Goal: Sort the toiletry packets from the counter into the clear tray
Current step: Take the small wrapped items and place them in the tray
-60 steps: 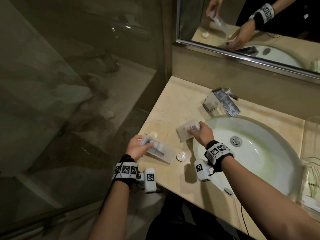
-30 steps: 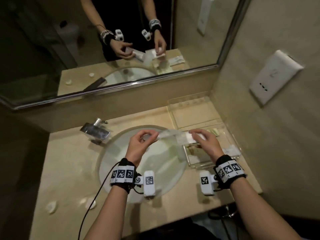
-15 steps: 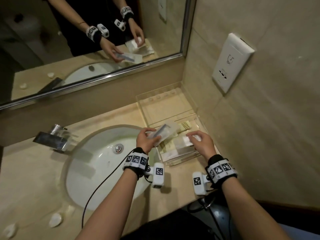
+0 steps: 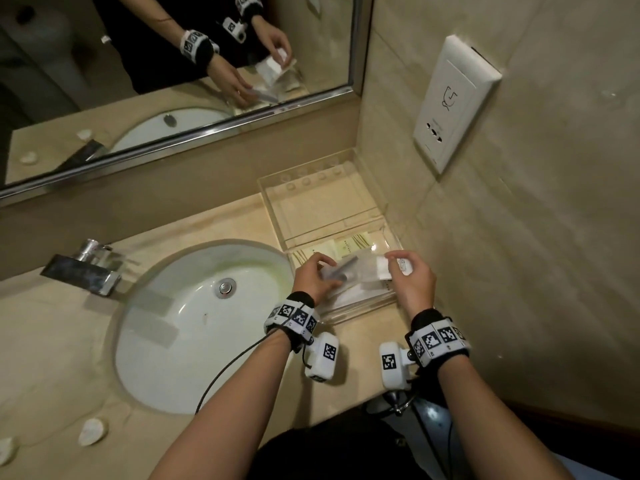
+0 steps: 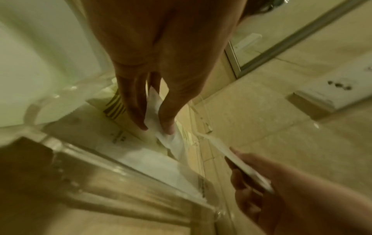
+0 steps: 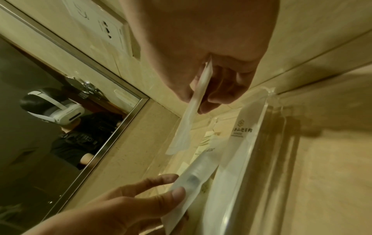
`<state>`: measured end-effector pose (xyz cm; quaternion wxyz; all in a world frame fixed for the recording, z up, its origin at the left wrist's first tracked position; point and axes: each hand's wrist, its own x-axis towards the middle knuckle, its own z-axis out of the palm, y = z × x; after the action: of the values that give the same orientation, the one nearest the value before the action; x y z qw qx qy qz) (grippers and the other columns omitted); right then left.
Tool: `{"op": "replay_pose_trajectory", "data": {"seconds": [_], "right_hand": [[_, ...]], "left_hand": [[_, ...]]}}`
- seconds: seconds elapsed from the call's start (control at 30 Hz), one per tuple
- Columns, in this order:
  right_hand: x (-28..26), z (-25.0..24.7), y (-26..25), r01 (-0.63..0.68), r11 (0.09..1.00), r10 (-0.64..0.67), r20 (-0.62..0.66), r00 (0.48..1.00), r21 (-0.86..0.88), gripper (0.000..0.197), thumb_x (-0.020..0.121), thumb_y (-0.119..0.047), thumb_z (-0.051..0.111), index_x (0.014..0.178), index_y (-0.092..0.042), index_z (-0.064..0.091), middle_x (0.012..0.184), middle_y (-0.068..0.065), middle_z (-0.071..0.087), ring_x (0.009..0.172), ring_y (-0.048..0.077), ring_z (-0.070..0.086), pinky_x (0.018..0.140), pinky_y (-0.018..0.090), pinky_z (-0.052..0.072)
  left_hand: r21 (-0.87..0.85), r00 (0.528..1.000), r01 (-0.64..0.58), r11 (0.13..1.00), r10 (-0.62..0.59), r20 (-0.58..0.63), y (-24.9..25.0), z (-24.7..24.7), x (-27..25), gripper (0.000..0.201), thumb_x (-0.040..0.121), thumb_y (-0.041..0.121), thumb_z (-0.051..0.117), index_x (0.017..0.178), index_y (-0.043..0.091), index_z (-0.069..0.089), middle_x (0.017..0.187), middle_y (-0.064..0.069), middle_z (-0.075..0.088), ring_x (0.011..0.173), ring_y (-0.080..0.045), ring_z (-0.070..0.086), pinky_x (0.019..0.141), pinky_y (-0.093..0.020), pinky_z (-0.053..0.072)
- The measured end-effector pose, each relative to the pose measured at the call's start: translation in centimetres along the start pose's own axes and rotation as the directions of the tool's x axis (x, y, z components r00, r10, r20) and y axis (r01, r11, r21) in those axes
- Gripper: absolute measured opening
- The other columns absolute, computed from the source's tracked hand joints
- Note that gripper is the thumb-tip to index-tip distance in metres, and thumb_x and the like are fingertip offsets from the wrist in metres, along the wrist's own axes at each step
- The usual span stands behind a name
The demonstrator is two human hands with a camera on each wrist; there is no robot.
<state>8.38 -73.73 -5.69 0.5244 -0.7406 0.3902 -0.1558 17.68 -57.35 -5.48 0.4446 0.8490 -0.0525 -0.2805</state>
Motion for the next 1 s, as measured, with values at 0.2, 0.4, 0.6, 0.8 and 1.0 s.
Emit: {"op": "replay_pose_trajectory", "data": {"seconds": [0.2,0.4,0.6,0.8,1.0], "right_hand": [[0.1,0.0,0.4,0.010,1.000,-0.010,0.048,0.999,-0.002,0.016,0.088,-0.012,0.060,0.091,-0.022,0.072,0.098,-0.007,0.071,0.099,0.012,0.063,0.082,0.023,0.043],[0.1,-0.2,0.4,0.019,1.000,-0.019,0.015,1.000,0.006,0.016,0.089,-0.012,0.059,0.091,-0.022,0.071,0.096,-0.011,0.070,0.100,0.011,0.062,0.087,0.026,0.047],[0.5,-0.6,0.6,0.032,0.999,-0.032,-0.007,0.999,0.000,0.017,0.089,-0.013,0.059,0.090,-0.025,0.071,0.100,-0.012,0.071,0.100,0.011,0.063,0.087,0.027,0.048],[0.8,-1.1,0.7,0.006,1.000,-0.006,-0.007,1.000,-0.025,0.015,0.089,-0.019,0.058,0.090,-0.031,0.067,0.091,-0.011,0.068,0.082,0.011,0.063,0.066,0.026,0.045],[1.3,-0.9,1.3,-0.003,0.998,0.006,0.056,0.998,-0.060,0.022,0.088,-0.020,0.059,0.094,-0.041,0.061,0.103,-0.003,0.069,0.092,0.021,0.066,0.077,0.038,0.057]], "left_hand": [[-0.017,0.990,0.064,0.998,-0.065,-0.124,-0.6,0.7,0.2,0.049,0.071,0.021,0.081,0.108,0.010,0.052,0.096,-0.008,0.055,0.077,-0.019,0.051,0.062,-0.026,0.044],[-0.118,0.987,0.057,0.991,-0.075,-0.145,-1.2,0.7,0.8,0.026,0.081,0.000,0.068,0.103,0.015,0.063,0.086,-0.006,0.059,0.075,-0.018,0.055,0.061,-0.019,0.048],[-0.166,0.981,0.066,0.984,-0.095,-0.169,0.0,1.8,1.8,0.032,0.078,-0.002,0.071,0.103,0.016,0.061,0.076,-0.006,0.056,0.072,-0.020,0.056,0.069,-0.029,0.052],[-0.185,0.956,0.110,0.977,-0.155,-0.247,0.9,3.3,2.0,0.039,0.070,0.002,0.080,0.083,0.015,0.046,0.066,0.002,0.055,0.075,-0.022,0.060,0.079,-0.037,0.053],[-0.109,0.968,0.084,0.991,-0.107,-0.229,1.1,3.9,2.2,0.016,0.078,-0.002,0.071,0.074,0.013,0.065,0.073,-0.001,0.065,0.073,-0.014,0.060,0.083,-0.033,0.055]]}}
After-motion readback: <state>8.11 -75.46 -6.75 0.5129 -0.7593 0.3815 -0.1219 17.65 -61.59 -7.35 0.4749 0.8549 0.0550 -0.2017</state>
